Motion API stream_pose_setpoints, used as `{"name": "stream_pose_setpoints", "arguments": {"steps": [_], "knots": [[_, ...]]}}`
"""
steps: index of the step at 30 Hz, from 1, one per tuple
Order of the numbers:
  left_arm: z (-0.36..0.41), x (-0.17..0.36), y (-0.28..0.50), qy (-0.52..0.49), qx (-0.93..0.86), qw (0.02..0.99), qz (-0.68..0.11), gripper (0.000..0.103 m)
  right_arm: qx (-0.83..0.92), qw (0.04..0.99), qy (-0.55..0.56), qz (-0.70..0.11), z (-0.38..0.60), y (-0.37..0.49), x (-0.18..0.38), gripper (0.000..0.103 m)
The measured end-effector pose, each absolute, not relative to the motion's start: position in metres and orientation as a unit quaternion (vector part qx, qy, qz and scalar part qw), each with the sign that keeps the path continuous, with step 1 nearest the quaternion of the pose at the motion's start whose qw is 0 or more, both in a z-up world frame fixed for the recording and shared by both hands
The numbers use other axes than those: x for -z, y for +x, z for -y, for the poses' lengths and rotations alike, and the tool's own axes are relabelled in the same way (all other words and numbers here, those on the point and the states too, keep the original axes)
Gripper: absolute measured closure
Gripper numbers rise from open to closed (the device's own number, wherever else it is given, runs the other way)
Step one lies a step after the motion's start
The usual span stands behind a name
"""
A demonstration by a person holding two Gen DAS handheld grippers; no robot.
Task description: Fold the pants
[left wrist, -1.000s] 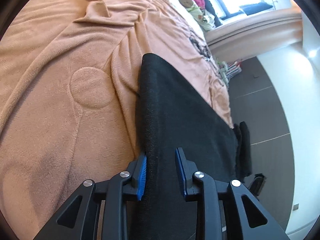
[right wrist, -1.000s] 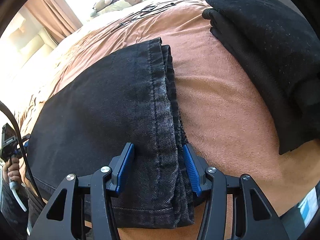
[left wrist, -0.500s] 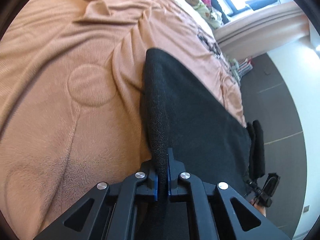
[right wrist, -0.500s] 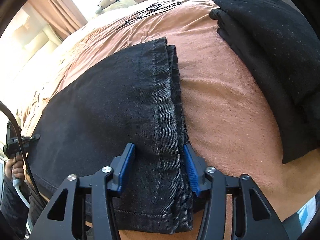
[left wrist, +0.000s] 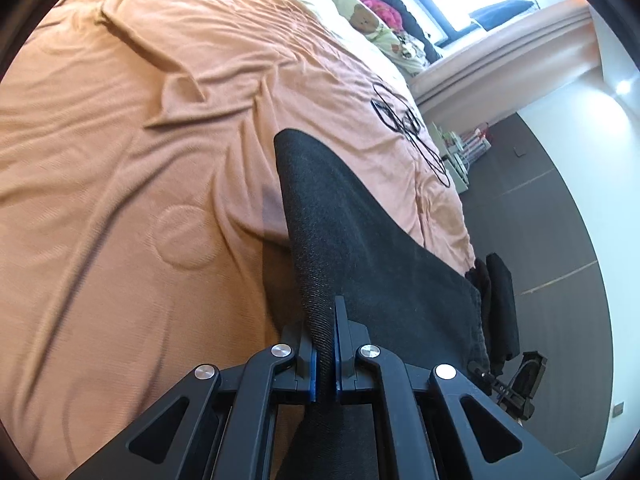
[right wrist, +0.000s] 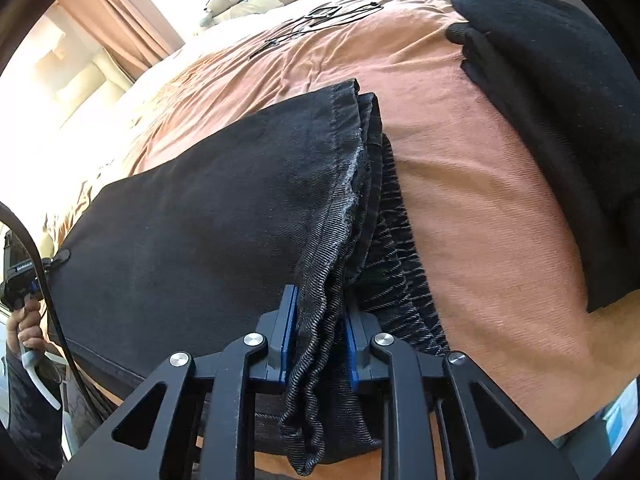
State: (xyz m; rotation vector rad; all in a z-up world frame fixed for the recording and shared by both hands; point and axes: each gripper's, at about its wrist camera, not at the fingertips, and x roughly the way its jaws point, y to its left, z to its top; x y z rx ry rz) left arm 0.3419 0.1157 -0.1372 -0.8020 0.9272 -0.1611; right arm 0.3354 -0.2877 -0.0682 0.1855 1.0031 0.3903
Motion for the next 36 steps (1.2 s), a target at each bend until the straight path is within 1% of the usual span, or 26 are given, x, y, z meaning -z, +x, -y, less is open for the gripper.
{"name": "stream_pose_setpoints", "arguments": {"steps": [7,19,28,32,34,35,36], "knots": [[-0.15,0.13,0.324,-0.378,0.054,0.821,-0.424,0.098,-0.2,0.849,0.069,-0.484,0.253,0.337,0.065,0.085],[-0.233,0.126,0.286,-0.389,-0.005,0.83,-0.4,0.098,-0.249,0.836,0.026,-0.489,0.167,0.351,0.067,0.086],[-0.282,0.122,0.263,-0.393,-0.037,0.836,-0.382,0.098,-0.276,0.829,0.034,-0.485,0.129,0.357,0.067,0.086],[-0.291,0.13,0.259,-0.394,-0.038,0.83,-0.393,0.097,-0.264,0.829,0.025,-0.493,0.122,0.36,0.075,0.086],[-0.29,0.137,0.259,-0.39,-0.041,0.828,-0.4,0.097,-0.263,0.823,0.043,-0.501,0.125,0.363,0.083,0.085],[-0.29,0.139,0.259,-0.388,-0.042,0.828,-0.402,0.097,-0.268,0.819,0.058,-0.504,0.127,0.366,0.086,0.085],[-0.29,0.142,0.259,-0.387,-0.045,0.827,-0.406,0.097,-0.272,0.816,0.07,-0.506,0.128,0.368,0.088,0.08]]}}
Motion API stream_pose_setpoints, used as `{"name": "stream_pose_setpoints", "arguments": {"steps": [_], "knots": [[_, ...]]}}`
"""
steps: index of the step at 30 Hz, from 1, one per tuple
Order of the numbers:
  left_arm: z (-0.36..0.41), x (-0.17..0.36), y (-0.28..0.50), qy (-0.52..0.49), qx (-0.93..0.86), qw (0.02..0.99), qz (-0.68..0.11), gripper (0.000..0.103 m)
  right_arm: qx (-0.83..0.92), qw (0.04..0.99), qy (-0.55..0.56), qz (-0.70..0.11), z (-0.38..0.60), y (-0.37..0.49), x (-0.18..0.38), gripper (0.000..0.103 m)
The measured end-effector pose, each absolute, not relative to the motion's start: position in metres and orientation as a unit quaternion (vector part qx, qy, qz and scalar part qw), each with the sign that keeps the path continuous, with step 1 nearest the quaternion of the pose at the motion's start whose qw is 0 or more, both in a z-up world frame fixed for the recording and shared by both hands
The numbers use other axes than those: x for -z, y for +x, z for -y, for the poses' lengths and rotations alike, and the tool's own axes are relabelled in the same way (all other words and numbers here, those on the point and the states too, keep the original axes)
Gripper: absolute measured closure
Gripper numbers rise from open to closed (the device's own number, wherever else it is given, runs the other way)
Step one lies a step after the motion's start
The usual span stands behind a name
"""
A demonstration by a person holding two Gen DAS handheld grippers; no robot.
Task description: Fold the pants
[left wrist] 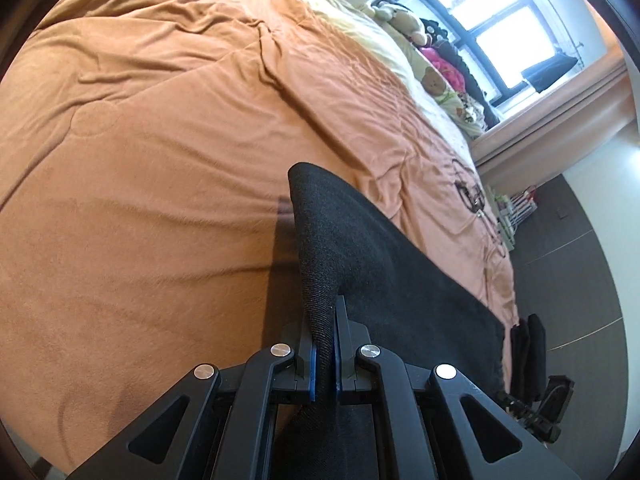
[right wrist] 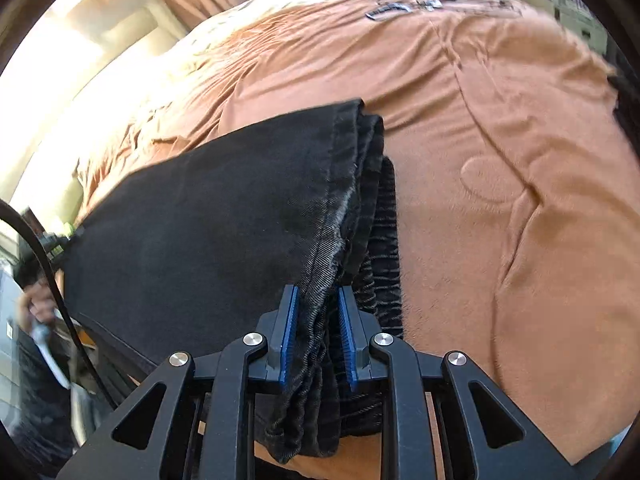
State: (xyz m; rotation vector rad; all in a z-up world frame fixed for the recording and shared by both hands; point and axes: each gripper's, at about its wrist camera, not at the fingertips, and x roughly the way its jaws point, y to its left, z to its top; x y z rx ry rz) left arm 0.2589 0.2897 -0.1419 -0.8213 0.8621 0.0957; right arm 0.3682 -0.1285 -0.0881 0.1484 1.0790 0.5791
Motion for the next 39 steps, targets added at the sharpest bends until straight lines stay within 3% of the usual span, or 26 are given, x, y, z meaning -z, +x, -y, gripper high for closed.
{"name": "stream_pose_setpoints", "arguments": {"steps": [1,2,3,7,15,19,21,28,30,39], "knots": [[-0.289,0.145,0.259,-0.387,-0.047,0.825,-0.41,0.097,-0.27,0.814,0.078,-0.508,0.131,0.371,0.092,0.076],[-0.29,0.146,0.259,-0.387,-0.048,0.824,-0.411,0.097,-0.263,0.814,0.083,-0.511,0.135,0.375,0.096,0.063],[-0.29,0.149,0.259,-0.388,-0.05,0.822,-0.414,0.097,-0.26,0.814,0.089,-0.512,0.137,0.377,0.1,0.057],[-0.289,0.156,0.259,-0.385,-0.061,0.816,-0.427,0.095,-0.275,0.803,0.111,-0.517,0.142,0.385,0.116,0.057],[-0.277,0.163,0.251,-0.36,-0.082,0.81,-0.457,0.083,-0.269,0.814,0.104,-0.505,0.145,0.378,0.114,0.073],[-0.273,0.157,0.239,-0.341,-0.091,0.814,-0.461,0.059,-0.28,0.812,0.128,-0.496,0.156,0.358,0.099,0.073],[-0.272,0.154,0.231,-0.336,-0.089,0.816,-0.461,0.056,-0.293,0.808,0.149,-0.489,0.165,0.35,0.095,0.073],[-0.266,0.15,0.212,-0.335,-0.09,0.818,-0.459,0.05,-0.309,0.783,0.245,-0.482,0.209,0.324,0.103,0.057],[-0.264,0.149,0.207,-0.336,-0.092,0.819,-0.455,0.047,-0.31,0.774,0.268,-0.483,0.216,0.318,0.112,0.048],[-0.256,0.151,0.191,-0.343,-0.09,0.818,-0.453,0.041,-0.326,0.741,0.319,-0.493,0.213,0.312,0.139,0.046]]}}
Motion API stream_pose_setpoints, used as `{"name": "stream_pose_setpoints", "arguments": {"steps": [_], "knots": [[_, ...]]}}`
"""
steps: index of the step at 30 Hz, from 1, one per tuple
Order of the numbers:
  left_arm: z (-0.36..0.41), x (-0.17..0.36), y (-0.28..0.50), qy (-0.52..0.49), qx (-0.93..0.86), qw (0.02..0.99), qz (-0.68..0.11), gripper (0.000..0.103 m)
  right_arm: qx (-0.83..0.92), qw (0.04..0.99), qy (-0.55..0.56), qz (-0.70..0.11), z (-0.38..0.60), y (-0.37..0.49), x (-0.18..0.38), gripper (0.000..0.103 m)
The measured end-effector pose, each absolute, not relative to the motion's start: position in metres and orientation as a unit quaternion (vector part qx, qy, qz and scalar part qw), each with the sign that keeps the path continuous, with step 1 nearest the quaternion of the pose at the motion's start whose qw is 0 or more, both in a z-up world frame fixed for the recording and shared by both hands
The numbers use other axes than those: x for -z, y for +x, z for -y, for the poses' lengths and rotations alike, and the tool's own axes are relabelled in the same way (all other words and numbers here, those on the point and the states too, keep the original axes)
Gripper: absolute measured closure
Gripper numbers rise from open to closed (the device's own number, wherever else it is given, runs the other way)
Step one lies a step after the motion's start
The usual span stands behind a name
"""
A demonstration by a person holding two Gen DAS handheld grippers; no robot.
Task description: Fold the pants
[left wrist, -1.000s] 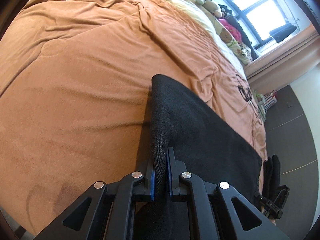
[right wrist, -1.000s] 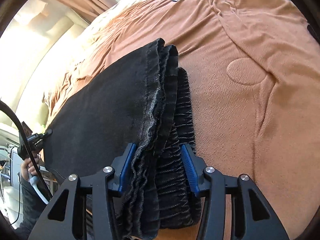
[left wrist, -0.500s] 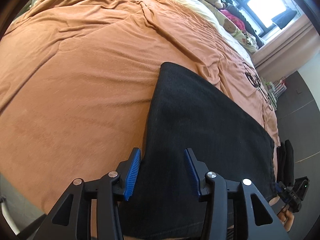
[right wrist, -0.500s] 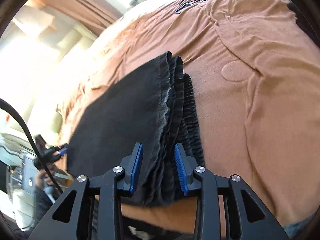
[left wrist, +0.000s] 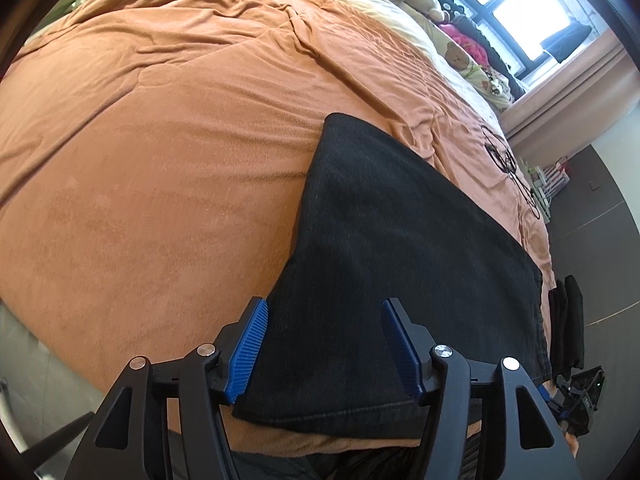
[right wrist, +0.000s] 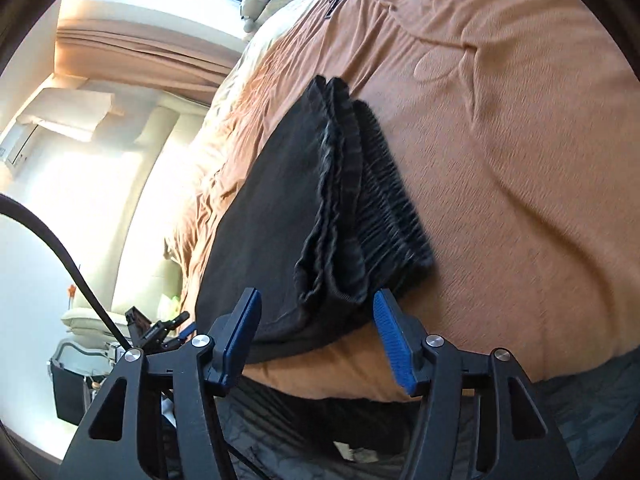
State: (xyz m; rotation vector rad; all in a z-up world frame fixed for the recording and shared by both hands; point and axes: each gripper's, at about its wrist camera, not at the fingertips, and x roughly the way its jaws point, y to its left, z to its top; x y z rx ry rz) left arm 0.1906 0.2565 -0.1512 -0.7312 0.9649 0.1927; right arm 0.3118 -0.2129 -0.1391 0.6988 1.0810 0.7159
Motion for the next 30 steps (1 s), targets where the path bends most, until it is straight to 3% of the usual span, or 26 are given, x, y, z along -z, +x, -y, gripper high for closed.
{"name": "stream_pose_setpoints", "arguments": {"steps": [6,13,16,17,18,25,30], "knots": [[-0.253,0.158,0.175,-0.35,-0.091,0.814,-0.454,0.041,-0.341,0.71,0.352,-0.506,0.196,0.324,0.158,0.046],[-0.248,0.169,0.161,-0.351,-0.1,0.81,-0.46,0.041,-0.309,0.753,0.311,-0.49,0.185,0.334,0.143,0.051],[-0.246,0.17,0.159,-0.346,-0.105,0.811,-0.46,0.041,-0.286,0.772,0.278,-0.495,0.173,0.34,0.142,0.069],[-0.245,0.17,0.159,-0.346,-0.107,0.81,-0.461,0.041,-0.284,0.775,0.27,-0.496,0.17,0.341,0.142,0.083],[-0.245,0.169,0.159,-0.346,-0.11,0.809,-0.462,0.041,-0.283,0.778,0.26,-0.498,0.165,0.342,0.14,0.089],[-0.242,0.167,0.159,-0.344,-0.113,0.808,-0.465,0.041,-0.291,0.814,0.23,-0.448,0.164,0.334,0.099,0.094],[-0.238,0.164,0.16,-0.34,-0.11,0.809,-0.466,0.041,-0.288,0.821,0.226,-0.439,0.174,0.324,0.099,0.094]]}}
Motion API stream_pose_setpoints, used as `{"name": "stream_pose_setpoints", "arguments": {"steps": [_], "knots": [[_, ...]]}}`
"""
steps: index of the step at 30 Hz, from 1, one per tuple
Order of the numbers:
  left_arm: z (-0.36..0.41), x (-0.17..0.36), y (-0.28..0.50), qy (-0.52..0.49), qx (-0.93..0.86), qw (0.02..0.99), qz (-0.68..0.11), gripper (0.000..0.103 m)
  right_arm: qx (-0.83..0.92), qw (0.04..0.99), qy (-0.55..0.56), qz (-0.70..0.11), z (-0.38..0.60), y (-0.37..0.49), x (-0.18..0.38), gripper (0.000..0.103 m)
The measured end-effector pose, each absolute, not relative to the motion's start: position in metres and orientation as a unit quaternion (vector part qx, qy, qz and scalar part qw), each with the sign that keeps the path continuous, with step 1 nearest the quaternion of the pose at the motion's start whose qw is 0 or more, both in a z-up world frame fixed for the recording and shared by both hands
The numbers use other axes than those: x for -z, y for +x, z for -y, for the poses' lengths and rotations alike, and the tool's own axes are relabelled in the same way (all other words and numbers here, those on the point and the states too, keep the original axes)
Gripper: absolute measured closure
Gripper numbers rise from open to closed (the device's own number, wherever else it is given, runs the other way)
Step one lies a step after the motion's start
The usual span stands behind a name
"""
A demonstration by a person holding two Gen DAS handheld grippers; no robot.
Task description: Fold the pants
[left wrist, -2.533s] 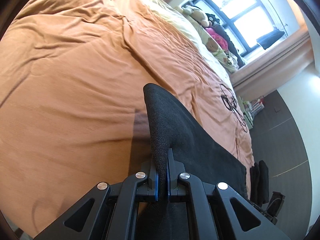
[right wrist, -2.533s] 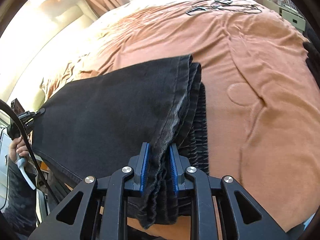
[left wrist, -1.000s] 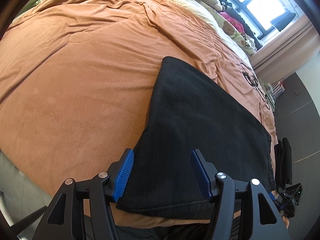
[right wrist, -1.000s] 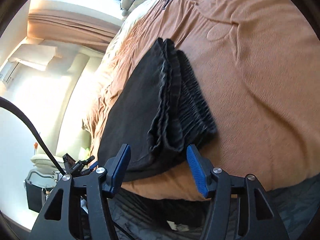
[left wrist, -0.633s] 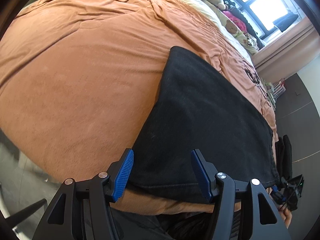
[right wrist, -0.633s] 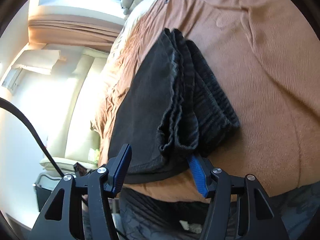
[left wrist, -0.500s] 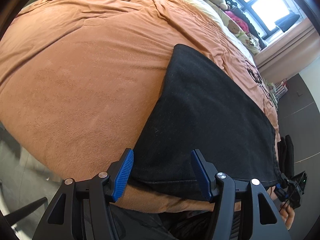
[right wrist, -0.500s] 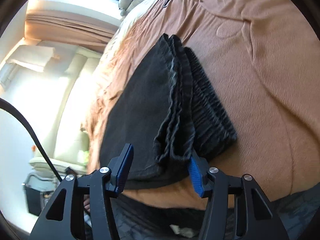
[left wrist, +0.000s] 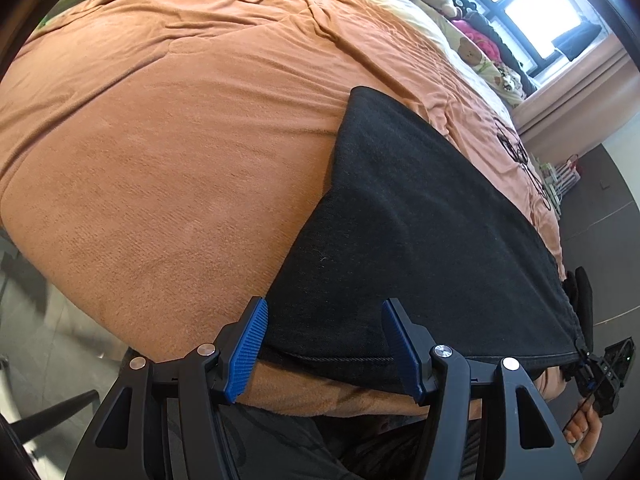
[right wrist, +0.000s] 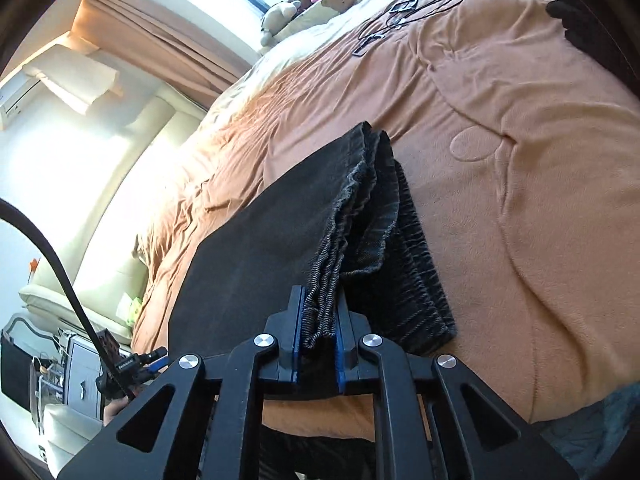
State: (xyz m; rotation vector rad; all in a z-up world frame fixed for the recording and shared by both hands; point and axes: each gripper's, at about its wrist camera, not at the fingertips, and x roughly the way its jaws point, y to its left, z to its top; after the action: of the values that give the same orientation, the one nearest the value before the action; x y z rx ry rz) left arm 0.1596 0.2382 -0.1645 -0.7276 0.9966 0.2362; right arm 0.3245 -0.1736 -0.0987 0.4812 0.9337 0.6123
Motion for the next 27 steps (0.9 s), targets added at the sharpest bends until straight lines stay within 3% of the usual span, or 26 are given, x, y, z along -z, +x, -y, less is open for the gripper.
{"name": "stream_pose_setpoints", "arguments": {"steps": [10,27], "knots": [[-0.234,0.174,0.155,-0.35,-0.106,0.801,-0.474,0.042,-0.257,0.807,0.261,-0.464,0.201,0.314,0.142,0.094],[-0.267,0.187,0.149,-0.447,-0.066,0.802,-0.391,0.041,-0.243,0.811,0.267,-0.459,0.21,0.305,0.133,0.094]]}}
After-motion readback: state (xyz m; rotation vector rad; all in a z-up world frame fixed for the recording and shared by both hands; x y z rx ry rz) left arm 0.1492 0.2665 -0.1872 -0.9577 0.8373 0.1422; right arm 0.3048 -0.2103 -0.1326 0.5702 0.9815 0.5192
